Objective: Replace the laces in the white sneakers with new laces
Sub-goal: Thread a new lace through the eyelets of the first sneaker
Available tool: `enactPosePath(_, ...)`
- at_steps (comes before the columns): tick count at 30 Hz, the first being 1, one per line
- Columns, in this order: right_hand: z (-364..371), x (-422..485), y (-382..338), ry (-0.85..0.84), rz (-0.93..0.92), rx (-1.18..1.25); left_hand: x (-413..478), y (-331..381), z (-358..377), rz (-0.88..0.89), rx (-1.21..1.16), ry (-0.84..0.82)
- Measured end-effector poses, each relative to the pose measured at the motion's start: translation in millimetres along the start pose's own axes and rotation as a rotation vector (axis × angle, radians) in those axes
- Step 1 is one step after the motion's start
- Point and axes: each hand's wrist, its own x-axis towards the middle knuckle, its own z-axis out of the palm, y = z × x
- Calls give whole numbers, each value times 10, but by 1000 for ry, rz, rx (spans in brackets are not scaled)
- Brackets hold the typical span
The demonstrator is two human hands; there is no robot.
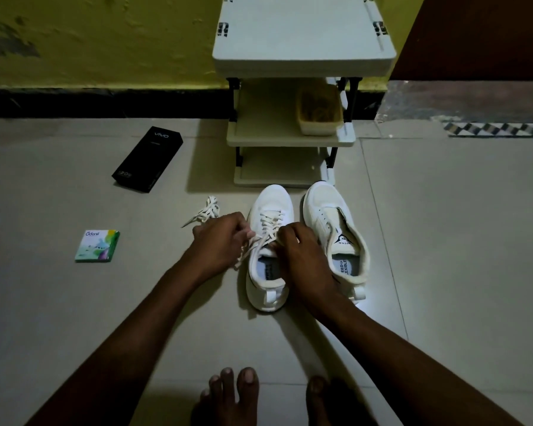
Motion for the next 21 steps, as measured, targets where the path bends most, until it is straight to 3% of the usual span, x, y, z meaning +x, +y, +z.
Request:
enactPosePath(2, 0, 14, 13, -15, 3, 20, -73, 68, -100, 17, -155, 15)
enactPosePath(7, -121, 109, -53, 63, -30, 233, -196, 199, -332, 162, -327, 245)
enactPosePath(12, -389, 362, -316, -105, 116, 639, -255, 313, -412, 248, -423, 294)
enactPosePath(16, -490, 486, -299, 30, 190, 821, -223, 88, -400, 167, -371, 348)
enactPosePath(21, -480, 550, -156, 118, 264, 657, -220, -198, -211, -13, -276, 298)
